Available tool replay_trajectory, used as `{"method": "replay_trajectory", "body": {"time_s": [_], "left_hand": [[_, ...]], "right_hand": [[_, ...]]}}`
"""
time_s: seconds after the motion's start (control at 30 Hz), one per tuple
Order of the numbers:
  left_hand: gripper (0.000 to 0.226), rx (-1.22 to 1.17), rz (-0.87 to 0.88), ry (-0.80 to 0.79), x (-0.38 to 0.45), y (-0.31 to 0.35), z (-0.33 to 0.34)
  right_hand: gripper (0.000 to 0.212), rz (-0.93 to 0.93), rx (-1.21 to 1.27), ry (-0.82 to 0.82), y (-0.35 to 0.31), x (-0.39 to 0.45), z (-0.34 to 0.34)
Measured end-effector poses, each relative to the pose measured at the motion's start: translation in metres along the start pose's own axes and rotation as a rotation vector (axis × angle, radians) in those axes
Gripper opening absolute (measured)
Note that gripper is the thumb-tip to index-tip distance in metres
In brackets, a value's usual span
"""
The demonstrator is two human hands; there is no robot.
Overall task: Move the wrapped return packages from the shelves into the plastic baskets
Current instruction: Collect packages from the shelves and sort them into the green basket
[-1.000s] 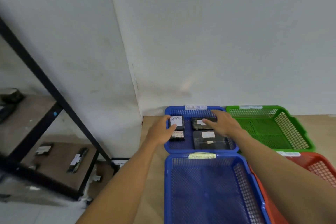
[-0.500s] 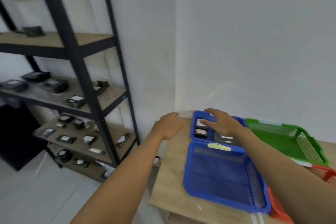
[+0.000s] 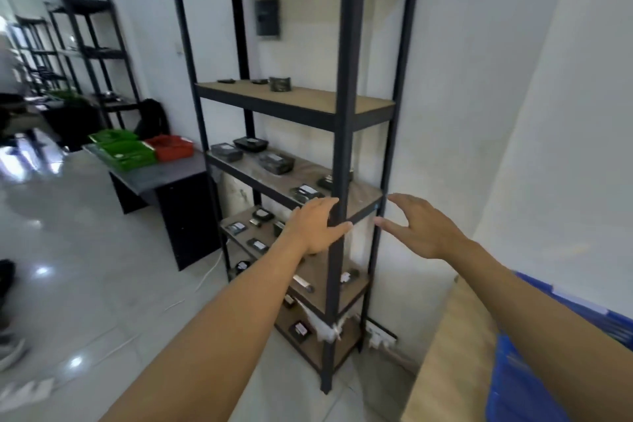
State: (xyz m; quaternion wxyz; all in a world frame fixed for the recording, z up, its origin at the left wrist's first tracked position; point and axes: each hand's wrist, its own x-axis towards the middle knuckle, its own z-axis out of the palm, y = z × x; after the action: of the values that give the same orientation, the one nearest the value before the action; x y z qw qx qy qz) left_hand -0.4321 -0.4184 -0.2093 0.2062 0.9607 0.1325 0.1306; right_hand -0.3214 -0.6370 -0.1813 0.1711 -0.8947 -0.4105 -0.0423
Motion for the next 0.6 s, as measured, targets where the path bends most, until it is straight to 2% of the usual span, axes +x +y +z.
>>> {"method": "replay_trajectory", "body": {"time_s": [0.4,0.6], "left_hand": [[0.073,-0.037,0.033,0.124,0.039,-0.228,-0.199],[0.069,-0.057,0.067,0.164,0.083,-0.317,-0.272]], "right_hand": [[0.080,-0.016,0.045,0.122,-0.236,0.185,0.037],[0.080,0.019,0.055,0.186,-0.309,0.278,0.038]]}}
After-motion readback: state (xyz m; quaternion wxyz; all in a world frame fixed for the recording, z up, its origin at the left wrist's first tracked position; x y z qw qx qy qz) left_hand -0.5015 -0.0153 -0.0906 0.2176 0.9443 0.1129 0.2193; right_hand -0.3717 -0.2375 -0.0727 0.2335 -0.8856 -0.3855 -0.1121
